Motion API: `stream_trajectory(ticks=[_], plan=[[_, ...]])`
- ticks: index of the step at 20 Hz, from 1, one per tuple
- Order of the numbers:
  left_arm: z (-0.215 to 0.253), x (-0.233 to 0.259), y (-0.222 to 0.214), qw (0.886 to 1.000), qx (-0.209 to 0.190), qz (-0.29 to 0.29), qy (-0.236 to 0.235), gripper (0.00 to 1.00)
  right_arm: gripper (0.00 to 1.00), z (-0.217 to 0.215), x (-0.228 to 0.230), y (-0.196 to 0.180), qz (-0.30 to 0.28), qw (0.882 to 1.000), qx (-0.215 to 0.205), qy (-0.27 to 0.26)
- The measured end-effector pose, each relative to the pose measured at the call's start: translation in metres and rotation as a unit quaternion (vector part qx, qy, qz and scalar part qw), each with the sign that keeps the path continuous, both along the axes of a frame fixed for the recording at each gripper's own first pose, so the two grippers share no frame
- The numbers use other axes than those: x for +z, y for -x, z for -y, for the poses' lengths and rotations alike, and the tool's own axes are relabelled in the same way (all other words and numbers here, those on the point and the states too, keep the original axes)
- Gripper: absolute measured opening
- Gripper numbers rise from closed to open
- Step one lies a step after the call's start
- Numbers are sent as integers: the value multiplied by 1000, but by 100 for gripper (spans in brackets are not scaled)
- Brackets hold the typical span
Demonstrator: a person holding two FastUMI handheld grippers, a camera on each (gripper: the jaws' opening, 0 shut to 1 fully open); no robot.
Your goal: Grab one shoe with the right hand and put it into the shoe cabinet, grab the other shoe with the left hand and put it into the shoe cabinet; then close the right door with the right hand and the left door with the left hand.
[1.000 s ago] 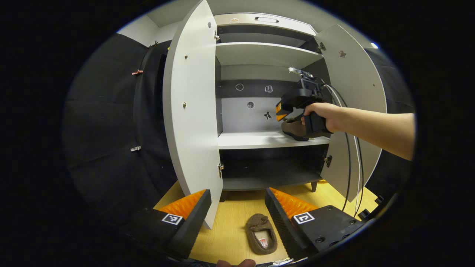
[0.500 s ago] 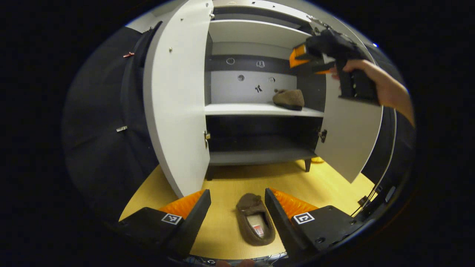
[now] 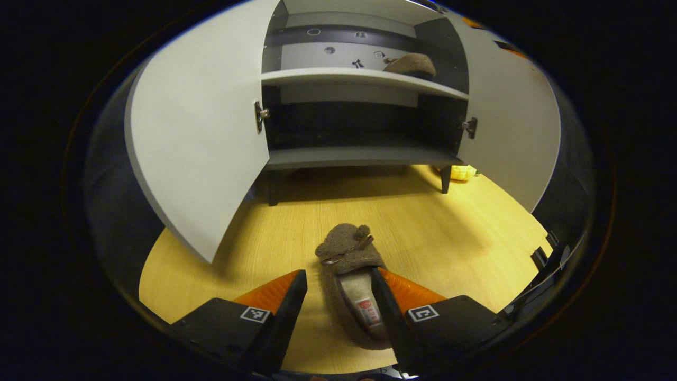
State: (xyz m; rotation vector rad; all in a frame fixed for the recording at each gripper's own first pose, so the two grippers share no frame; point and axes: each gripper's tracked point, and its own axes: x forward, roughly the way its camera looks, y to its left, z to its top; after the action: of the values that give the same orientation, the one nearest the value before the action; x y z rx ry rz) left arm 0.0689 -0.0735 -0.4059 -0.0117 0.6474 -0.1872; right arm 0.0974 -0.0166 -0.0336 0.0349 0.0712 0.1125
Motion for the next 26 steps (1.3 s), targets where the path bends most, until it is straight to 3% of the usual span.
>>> stream_trajectory(ticks=[4, 7, 8, 11, 13, 14, 16, 19, 26], plan=[[7, -44, -20, 999, 10, -39, 36, 76, 99, 22, -16, 19, -18, 1000, -8, 12], [11, -58, -33, 996, 27, -56, 60, 63, 99, 34, -20, 23, -25, 999, -17, 15], [8, -58, -40, 997, 34, -52, 54, 54, 99, 35, -21, 25, -28, 999, -17, 14], [4, -58, -55, 998, 34, -44, 32, 42, 99, 42, -25, 25, -25, 999, -20, 28], [-2, -57, -63, 998, 40, -43, 15, 27, 98, 43, -31, 27, -33, 999, -19, 27], [-2, -58, -61, 998, 38, -45, 9, 14, 98, 42, -33, 27, -35, 999, -17, 25], [8, -53, -53, 998, 19, -60, 23, 8, 98, 42, -34, 27, -37, 999, -15, 26], [12, -18, -49, 999, 5, -47, 19, 6, 98, 39, -29, 28, -34, 999, -8, 22], [23, 122, -43, 1000, 4, -14, 20, 6, 98, 41, -16, 33, -25, 1000, -8, -2]])
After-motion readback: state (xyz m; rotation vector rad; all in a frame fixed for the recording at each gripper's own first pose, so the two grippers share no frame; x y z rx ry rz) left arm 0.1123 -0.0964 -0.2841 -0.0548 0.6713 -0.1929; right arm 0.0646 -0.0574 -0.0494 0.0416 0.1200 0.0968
